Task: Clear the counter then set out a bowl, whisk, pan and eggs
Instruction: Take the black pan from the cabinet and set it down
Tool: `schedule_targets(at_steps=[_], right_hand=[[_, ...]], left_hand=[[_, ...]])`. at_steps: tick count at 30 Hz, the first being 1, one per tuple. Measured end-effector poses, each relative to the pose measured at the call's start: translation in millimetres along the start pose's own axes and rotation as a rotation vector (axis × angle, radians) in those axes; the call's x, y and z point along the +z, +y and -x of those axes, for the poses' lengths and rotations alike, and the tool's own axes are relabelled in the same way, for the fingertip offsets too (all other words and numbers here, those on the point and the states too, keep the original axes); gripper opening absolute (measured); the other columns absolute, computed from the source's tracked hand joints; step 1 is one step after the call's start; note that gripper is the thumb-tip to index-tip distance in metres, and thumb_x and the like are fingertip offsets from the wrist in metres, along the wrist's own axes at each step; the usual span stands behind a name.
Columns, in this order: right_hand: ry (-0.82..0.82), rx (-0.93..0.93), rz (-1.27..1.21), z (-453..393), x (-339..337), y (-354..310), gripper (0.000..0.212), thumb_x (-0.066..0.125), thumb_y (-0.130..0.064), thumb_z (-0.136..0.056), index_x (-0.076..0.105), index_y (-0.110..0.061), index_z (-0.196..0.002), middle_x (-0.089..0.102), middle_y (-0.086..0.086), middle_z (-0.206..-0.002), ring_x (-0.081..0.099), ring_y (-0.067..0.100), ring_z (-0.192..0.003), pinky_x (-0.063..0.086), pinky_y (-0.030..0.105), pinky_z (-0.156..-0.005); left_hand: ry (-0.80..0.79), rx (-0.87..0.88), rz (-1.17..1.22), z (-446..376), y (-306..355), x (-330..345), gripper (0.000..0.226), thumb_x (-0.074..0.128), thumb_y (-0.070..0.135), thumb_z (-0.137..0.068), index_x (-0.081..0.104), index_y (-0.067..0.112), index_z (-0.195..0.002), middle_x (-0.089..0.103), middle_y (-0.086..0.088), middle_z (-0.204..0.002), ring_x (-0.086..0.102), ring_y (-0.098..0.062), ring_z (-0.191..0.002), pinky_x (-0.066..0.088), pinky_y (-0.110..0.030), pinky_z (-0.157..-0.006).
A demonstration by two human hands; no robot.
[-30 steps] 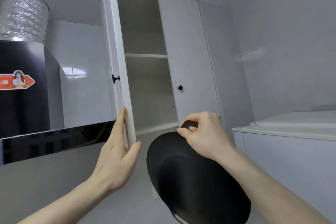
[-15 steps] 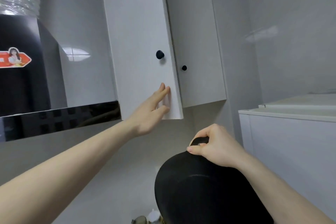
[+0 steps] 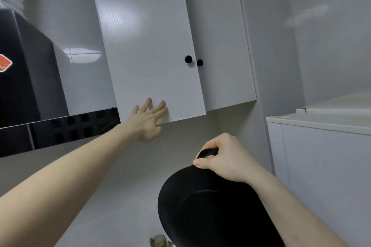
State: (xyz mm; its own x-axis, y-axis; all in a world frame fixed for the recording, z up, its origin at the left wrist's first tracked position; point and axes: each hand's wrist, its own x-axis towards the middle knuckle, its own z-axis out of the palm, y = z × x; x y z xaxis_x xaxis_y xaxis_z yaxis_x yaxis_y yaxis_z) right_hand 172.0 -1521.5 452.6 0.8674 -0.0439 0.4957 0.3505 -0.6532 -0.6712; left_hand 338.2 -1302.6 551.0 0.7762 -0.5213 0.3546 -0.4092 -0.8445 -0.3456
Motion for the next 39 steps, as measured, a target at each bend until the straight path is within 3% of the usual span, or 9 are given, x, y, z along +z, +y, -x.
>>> schedule_targets(at_steps=[7,13,16,19,23,28,32,35,39], right_hand=[[-0.009,-0.036,-0.088,-25,30,10,0.006,0.082,-0.035,-0.079,0.080,-0.032,-0.075,0.074,-0.013,-0.072,0.068,0.003,-0.071,0.052,0.018,-0.062],[-0.069,-0.041,-0.165,-28,50,17,0.009,0.084,-0.036,-0.079,0.080,-0.030,-0.073,0.074,-0.009,-0.071,0.067,0.006,-0.067,0.054,0.025,-0.063],[-0.113,-0.052,-0.187,-26,62,19,0.008,0.084,-0.037,-0.079,0.080,-0.032,-0.073,0.074,-0.006,-0.073,0.069,0.012,-0.071,0.059,0.035,-0.071],[-0.156,-0.072,-0.188,-22,74,20,0.007,0.083,-0.041,-0.078,0.080,-0.035,-0.074,0.074,-0.010,-0.072,0.068,0.011,-0.073,0.059,0.039,-0.074],[-0.260,-0.124,-0.221,-10,95,17,0.009,0.082,-0.035,-0.080,0.080,-0.032,-0.072,0.074,-0.014,-0.072,0.068,0.005,-0.075,0.058,0.035,-0.078],[-0.438,-0.222,-0.277,11,138,-4,0.009,0.081,-0.027,-0.082,0.080,-0.030,-0.074,0.077,-0.014,-0.079,0.071,-0.001,-0.083,0.058,0.024,-0.083],[-0.558,-0.328,-0.337,32,180,-35,0.014,0.081,-0.021,-0.084,0.081,-0.028,-0.073,0.076,-0.016,-0.077,0.071,0.002,-0.085,0.053,0.011,-0.079],[-0.665,-0.383,-0.397,51,219,-65,0.014,0.082,-0.018,-0.084,0.082,-0.027,-0.073,0.077,-0.015,-0.078,0.071,0.002,-0.085,0.052,0.010,-0.078],[-0.785,-0.469,-0.410,79,273,-104,0.011,0.086,-0.018,-0.080,0.083,-0.027,-0.074,0.074,-0.014,-0.070,0.065,0.001,-0.068,0.043,0.008,-0.064]], left_hand=[[-0.009,-0.070,-0.006,-13,14,4,0.078,0.037,0.018,-0.094,0.002,0.029,-0.163,-0.013,0.019,-0.168,-0.019,-0.025,-0.156,0.003,-0.050,-0.127],[-0.163,-0.080,-0.220,-11,6,2,0.081,0.038,0.014,-0.093,-0.001,0.028,-0.163,-0.015,0.013,-0.169,-0.015,-0.028,-0.156,0.004,-0.052,-0.126],[-0.156,-0.063,-0.235,8,1,9,0.078,0.041,0.011,-0.089,0.014,0.025,-0.161,0.007,0.007,-0.170,0.002,-0.027,-0.156,0.017,-0.046,-0.124],[-0.103,-0.055,-0.150,50,-4,30,0.075,0.048,0.013,-0.087,0.028,0.023,-0.159,0.031,0.003,-0.164,0.021,-0.026,-0.153,0.019,-0.040,-0.124],[-0.198,-0.094,-0.075,145,-8,73,0.055,0.046,0.014,-0.087,0.055,0.031,-0.138,0.062,0.008,-0.137,0.057,-0.022,-0.122,0.037,-0.032,-0.104],[-0.442,-0.417,0.396,279,-22,130,0.024,0.049,0.038,-0.097,0.069,0.033,-0.109,0.074,0.018,-0.100,0.068,-0.009,-0.094,0.053,-0.033,-0.092],[-0.629,-0.679,0.796,371,-23,154,0.051,0.038,0.055,-0.099,0.073,0.019,-0.092,0.079,0.003,-0.088,0.074,-0.011,-0.085,0.057,-0.041,-0.093],[-0.675,-0.950,1.123,436,-27,157,0.069,0.031,0.062,-0.102,0.077,0.011,-0.093,0.079,-0.010,-0.094,0.075,-0.019,-0.089,0.056,-0.035,-0.090],[-0.514,-1.343,1.489,514,-29,161,0.069,0.034,0.058,-0.102,0.071,0.002,-0.116,0.077,-0.016,-0.109,0.074,-0.028,-0.099,0.055,-0.035,-0.085]])
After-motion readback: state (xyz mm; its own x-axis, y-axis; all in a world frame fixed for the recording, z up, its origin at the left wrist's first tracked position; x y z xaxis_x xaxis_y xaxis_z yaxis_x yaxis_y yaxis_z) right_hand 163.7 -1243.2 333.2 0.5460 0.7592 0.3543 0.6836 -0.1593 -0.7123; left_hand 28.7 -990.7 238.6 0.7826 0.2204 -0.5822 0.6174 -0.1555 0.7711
